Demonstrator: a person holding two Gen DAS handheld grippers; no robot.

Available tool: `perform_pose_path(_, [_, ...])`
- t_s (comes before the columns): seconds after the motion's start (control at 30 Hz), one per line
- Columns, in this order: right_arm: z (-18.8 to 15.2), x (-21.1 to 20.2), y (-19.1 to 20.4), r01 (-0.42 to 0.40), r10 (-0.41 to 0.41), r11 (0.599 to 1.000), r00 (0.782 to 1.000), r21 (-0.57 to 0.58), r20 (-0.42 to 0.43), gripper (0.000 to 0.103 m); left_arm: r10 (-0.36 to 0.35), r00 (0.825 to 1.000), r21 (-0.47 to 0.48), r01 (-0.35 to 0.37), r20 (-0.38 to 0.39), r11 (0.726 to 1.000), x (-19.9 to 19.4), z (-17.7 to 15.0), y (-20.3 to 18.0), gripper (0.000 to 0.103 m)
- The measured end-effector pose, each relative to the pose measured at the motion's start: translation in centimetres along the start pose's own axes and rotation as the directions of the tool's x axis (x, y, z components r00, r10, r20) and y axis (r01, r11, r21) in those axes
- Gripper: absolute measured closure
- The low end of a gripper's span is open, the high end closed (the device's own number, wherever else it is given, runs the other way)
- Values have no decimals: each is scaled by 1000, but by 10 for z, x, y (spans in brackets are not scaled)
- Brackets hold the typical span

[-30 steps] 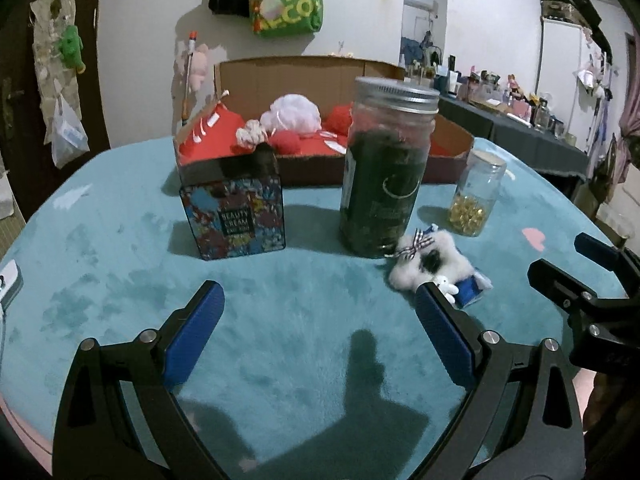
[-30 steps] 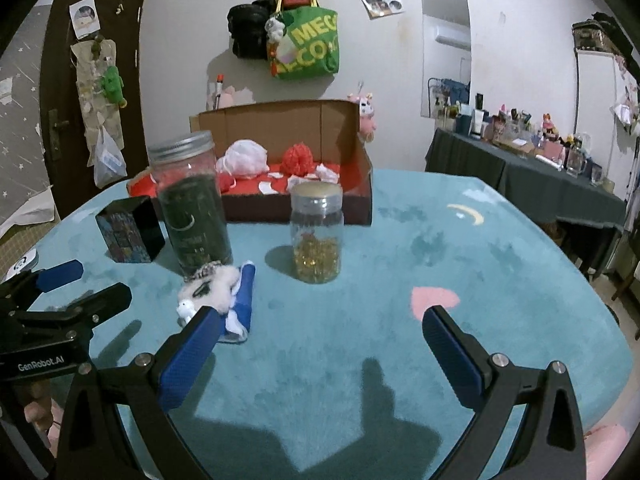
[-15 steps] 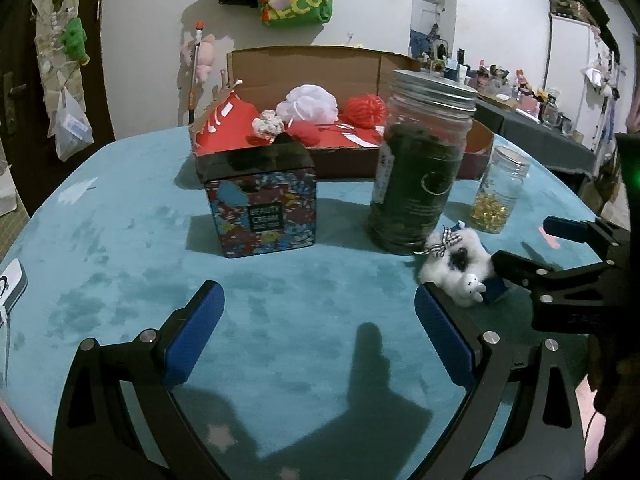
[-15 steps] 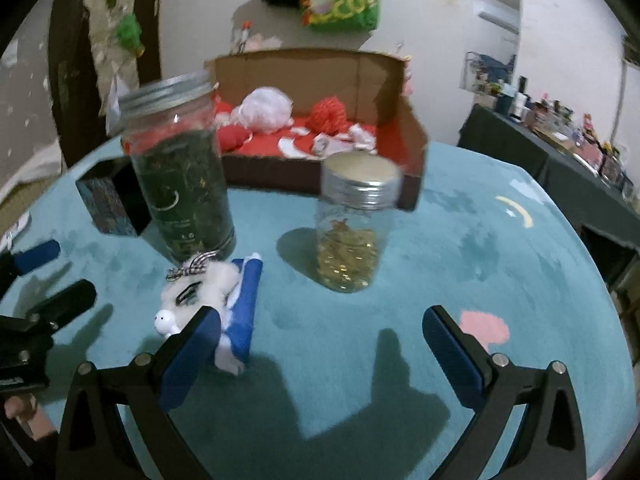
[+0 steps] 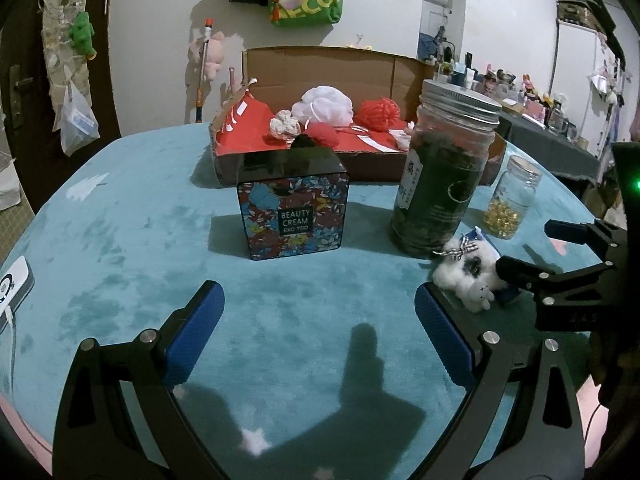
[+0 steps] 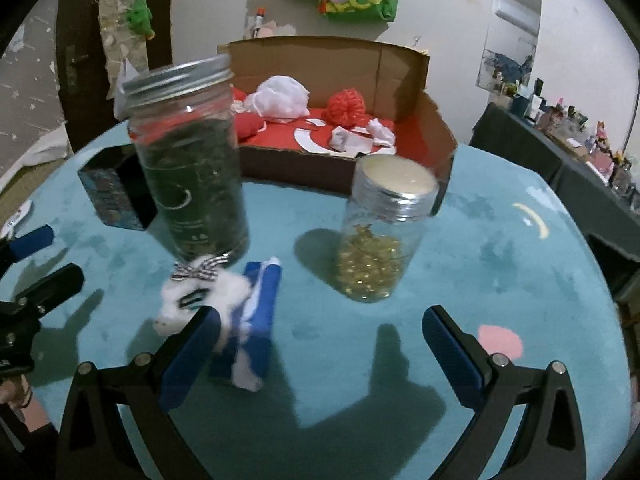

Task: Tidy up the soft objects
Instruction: 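Move the left tool toward the white fluffy plush while the right tool approaches the blue tissue pack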

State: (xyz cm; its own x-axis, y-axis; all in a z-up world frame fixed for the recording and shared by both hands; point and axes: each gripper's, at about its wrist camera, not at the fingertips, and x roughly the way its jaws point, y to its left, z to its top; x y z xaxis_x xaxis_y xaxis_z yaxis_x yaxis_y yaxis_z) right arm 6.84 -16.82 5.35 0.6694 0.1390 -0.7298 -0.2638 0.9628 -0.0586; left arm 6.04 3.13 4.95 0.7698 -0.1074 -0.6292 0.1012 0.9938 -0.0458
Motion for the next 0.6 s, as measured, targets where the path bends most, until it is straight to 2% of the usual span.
perform_pose_path(0.2, [8, 9, 6, 52, -54, 997, 998, -62, -28, 0, -5, 1000, 0, 5, -3, 1000, 0, 0, 0, 5])
perform_pose_path(0.37, [10, 20, 11, -2, -4, 997, 997, -82, -71, 0, -6, 1000, 0, 6, -4, 1000, 0, 1, 3, 5])
perform_pose_path(0.6, [6, 15, 27, -112, 103, 987, 992, -119, -76, 1, -8, 1000, 0, 8, -3, 1000, -1, 1, 4, 5])
